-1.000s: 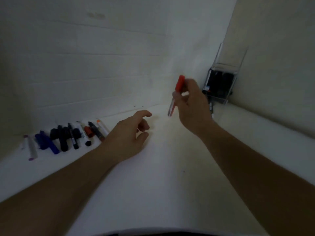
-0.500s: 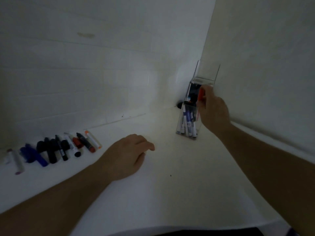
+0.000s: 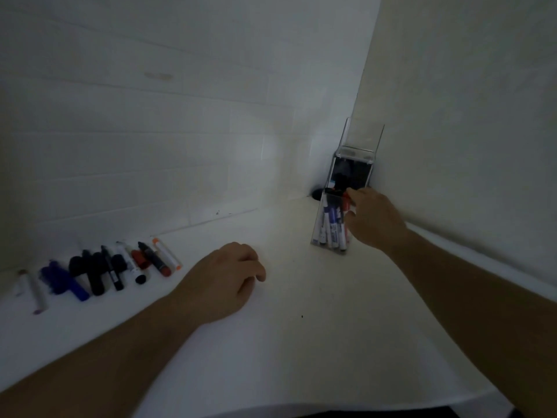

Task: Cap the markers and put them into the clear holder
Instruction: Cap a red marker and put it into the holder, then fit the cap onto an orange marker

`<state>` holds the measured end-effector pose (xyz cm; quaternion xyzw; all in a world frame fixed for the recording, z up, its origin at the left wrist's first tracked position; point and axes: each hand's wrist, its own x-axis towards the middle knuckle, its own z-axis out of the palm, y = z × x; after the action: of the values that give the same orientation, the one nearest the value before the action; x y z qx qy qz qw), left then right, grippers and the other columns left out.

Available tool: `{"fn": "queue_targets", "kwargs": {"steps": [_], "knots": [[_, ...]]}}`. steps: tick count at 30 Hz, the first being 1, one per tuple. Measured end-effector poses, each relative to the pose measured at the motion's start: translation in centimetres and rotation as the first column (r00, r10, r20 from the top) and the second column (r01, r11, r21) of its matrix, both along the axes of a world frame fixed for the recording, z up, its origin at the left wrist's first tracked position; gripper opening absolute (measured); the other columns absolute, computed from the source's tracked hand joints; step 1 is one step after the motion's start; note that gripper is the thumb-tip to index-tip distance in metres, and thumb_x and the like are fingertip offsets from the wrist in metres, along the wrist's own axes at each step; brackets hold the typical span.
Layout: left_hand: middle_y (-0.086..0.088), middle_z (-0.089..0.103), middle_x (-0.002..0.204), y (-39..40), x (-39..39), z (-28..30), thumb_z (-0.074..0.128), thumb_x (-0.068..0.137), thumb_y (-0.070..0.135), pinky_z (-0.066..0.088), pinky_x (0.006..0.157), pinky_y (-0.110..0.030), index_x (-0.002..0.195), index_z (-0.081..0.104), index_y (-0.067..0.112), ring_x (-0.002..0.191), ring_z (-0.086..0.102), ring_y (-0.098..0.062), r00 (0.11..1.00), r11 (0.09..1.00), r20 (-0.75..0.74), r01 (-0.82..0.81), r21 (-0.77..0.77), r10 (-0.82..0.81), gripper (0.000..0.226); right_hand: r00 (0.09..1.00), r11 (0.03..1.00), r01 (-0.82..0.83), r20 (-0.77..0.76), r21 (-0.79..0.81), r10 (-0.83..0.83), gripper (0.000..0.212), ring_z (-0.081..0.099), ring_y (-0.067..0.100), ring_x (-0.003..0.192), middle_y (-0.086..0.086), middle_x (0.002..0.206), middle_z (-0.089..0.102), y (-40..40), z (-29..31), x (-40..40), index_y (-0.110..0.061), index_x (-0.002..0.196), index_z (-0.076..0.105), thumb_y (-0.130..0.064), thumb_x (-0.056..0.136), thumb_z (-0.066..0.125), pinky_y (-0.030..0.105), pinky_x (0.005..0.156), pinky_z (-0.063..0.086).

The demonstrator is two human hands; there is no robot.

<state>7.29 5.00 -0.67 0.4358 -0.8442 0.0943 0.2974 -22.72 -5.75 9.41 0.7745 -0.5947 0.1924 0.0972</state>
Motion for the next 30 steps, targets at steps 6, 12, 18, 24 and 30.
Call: {"fn": "queue_targets", "kwargs": {"steps": [6, 12, 18, 24, 30], "knots": [[0.008, 0.063, 0.101, 0.0, 0.6, 0.4, 0.062, 0.085, 0.013, 0.052, 0.074, -0.033, 0.095, 0.072, 0.029, 0.089, 0.056, -0.013, 1.0, 1.0, -0.029, 0.005, 0.021, -0.004, 0.021, 0.997, 0.935, 0.068, -0.019, -0.347, -0.08, 0.052, 0.053, 0.031, 0.098, 0.013, 0.121, 0.049, 0.6, -0.8, 1.8, -0.015, 0.141, 0.048, -0.023, 0.09, 0.056, 0.041, 0.078, 0.054], [0.005, 0.065, 0.102, -0.7, 3.1, 1.9, 0.067, 0.083, 0.009, 0.049, 0.083, -0.034, 0.091, 0.074, 0.027, 0.096, 0.06, -0.02, 0.983, 0.991, -0.132, -0.13, -0.017, 0.127, 0.021, 0.947, 0.954, -0.252, 0.163, -0.162, 0.277, 0.048, 0.053, 0.023, 0.111, 0.003, 0.122, 0.055, 3.3, -5.0, 10.0, -0.022, 0.136, 0.057, -0.018, 0.088, 0.058, 0.037, 0.096, 0.048], [0.002, 0.062, 0.104, -0.2, 9.5, 4.9, 0.056, 0.082, -0.002, 0.042, 0.086, -0.029, 0.092, 0.076, 0.024, 0.103, 0.056, -0.023, 0.83, 0.862, -0.273, -0.507, -0.004, 0.487, 0.034, 0.785, 0.8, -0.598, 0.241, 0.055, 0.57, 0.042, 0.061, 0.024, 0.105, 0.007, 0.123, 0.063, 4.1, -7.8, 19.5, -0.013, 0.132, 0.063, -0.016, 0.09, 0.059, 0.033, 0.098, 0.048], [-0.004, 0.063, 0.111, 0.3, 12.9, 5.9, 0.045, 0.073, -0.006, 0.05, 0.091, -0.041, 0.103, 0.073, 0.027, 0.108, 0.056, -0.03, 0.602, 0.661, -0.326, -0.743, 0.106, 0.729, 0.053, 0.684, 0.635, -0.729, 0.286, 0.254, 0.671, 0.048, 0.055, 0.028, 0.119, 0.014, 0.129, 0.058, 4.4, -7.6, 25.3, -0.015, 0.131, 0.066, 0.002, 0.09, 0.048, 0.033, 0.104, 0.043], [-0.003, 0.066, 0.115, -0.2, 11.8, 4.9, 0.051, 0.081, 0.014, 0.046, 0.093, -0.044, 0.106, 0.073, 0.034, 0.108, 0.051, -0.03, 0.545, 0.561, -0.136, -0.808, 0.179, 0.827, 0.039, 0.797, 0.759, -0.601, 0.122, 0.25, 0.591, 0.03, 0.058, 0.023, 0.085, 0.006, 0.092, 0.055, 3.9, -7.5, 25.3, -0.018, 0.086, 0.068, -0.033, 0.099, 0.046, 0.028, 0.07, 0.039]]}}
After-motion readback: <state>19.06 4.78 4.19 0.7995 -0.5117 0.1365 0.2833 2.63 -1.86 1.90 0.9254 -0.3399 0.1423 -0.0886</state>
